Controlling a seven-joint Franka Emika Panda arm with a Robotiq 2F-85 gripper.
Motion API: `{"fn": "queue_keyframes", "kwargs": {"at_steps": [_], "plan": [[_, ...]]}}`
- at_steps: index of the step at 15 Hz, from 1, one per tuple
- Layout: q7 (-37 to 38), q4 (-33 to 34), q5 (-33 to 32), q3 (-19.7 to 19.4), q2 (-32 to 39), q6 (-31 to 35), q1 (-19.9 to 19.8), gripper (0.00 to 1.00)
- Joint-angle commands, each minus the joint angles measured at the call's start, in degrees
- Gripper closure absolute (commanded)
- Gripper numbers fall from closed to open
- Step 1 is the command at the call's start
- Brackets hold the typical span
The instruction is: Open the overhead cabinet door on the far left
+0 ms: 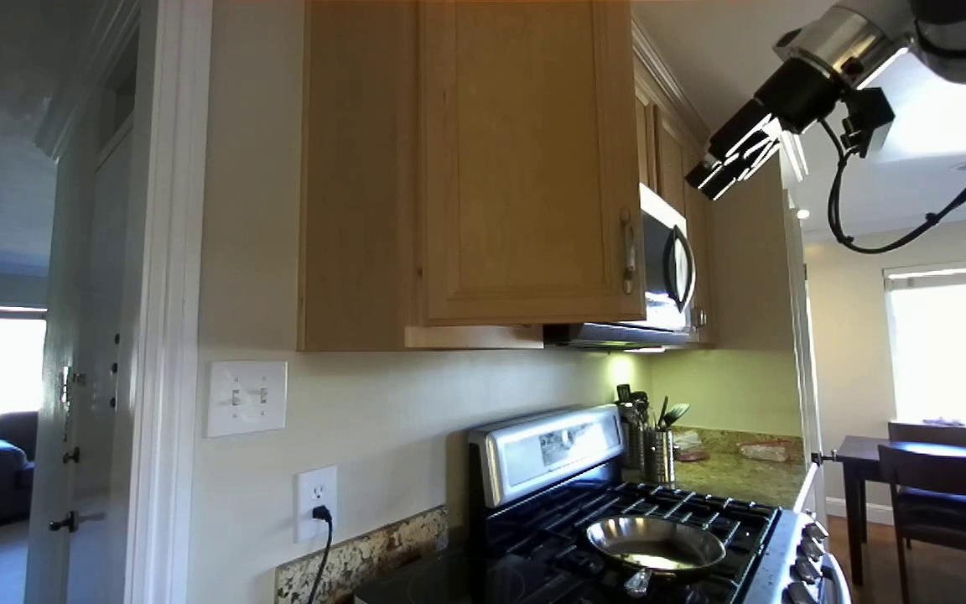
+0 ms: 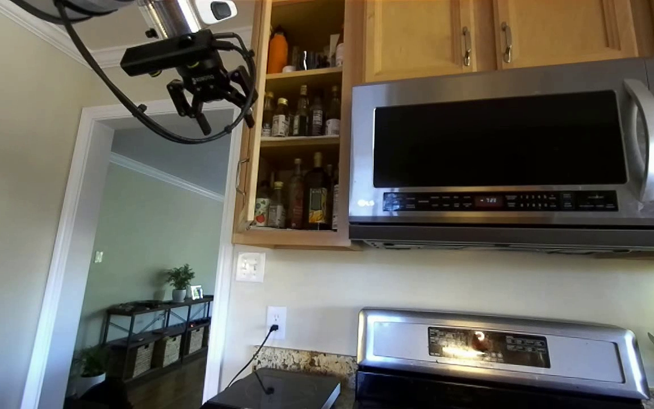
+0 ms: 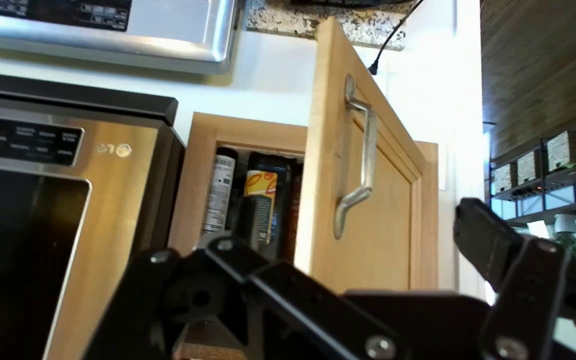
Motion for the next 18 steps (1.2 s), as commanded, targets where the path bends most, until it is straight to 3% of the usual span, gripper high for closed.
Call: {"fn": "queue_keyframes", "kwargs": {"at_steps": [1,7,12,18], "plan": [[4.0,0.7,-0.5,-1.3,3.8,0.4,-4.4,0.00],[8.5,2.3,0.1,-2.3,13.7,4.7,-9.4,0.00],[10.2,4.5,2.4,-1.3,23.5,13.2,-8.2,0.00],[8.4,7.9,4.8,2.7,29.5,12.6,-5.7,0.00]]}}
